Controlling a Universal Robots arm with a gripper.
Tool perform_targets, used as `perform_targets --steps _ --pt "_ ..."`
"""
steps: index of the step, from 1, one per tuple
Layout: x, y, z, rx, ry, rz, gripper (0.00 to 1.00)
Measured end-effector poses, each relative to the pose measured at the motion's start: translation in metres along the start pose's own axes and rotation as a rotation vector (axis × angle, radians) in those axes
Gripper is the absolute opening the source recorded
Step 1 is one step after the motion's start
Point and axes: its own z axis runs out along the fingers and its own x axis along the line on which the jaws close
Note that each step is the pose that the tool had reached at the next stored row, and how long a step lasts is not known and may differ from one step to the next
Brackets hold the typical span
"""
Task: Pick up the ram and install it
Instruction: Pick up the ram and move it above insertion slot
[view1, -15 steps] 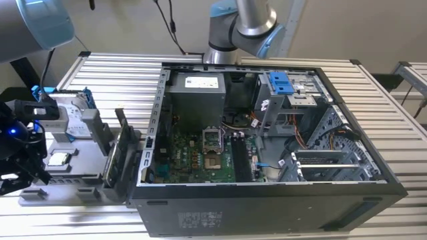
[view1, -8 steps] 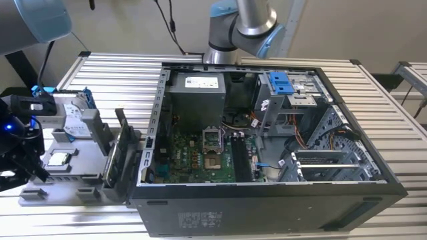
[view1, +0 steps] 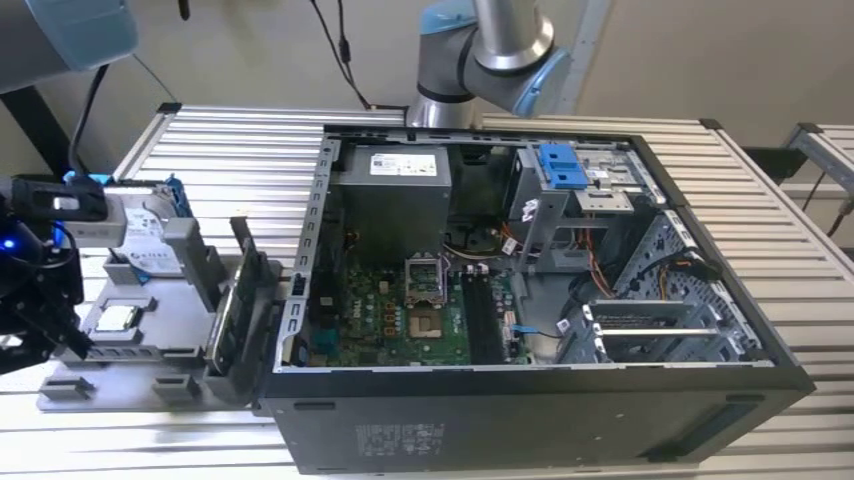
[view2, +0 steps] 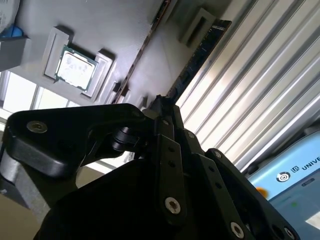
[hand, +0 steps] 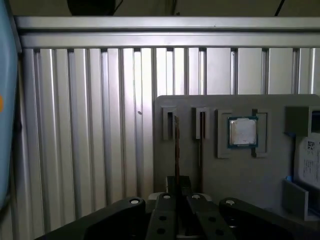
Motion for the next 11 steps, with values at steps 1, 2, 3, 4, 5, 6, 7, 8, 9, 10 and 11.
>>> perform_targets --steps 1,2,3,4,5,6,7,8,9,10,11 --pt "0.0000 0.0000 -0.0013 0.0000 0.0000 0.000 0.14" --pt "-0.0001 0.0000 -0.0027 0.0000 0.0000 0.000 0.14" --pt "-0.0002 -0.0001 -0.0040 0.0001 -0.0001 0.000 0.14" --pt "-0.0002 -0.0001 -0.0054 0.0000 0.0000 0.000 0.14" --pt "-0.0002 -0.0001 -0.0069 0.0000 0.0000 0.000 0.14" --pt "-0.0003 -0.0001 -0.0084 0.0000 -0.0001 0.000 0.14" --pt "-0.0004 -0.0001 -0.0100 -0.0001 0.0001 0.000 0.14" --pt "-0.0005 -0.0001 -0.0115 0.0000 0.0000 0.000 0.14" --pt "-0.0005 -0.0001 -0.0130 0.0000 0.0000 0.000 0.14" --pt "-0.0006 -0.0001 -0.0147 -0.0001 0.0001 0.000 0.14" --pt "-0.0008 0.0000 -0.0162 0.0000 0.0000 0.000 0.14"
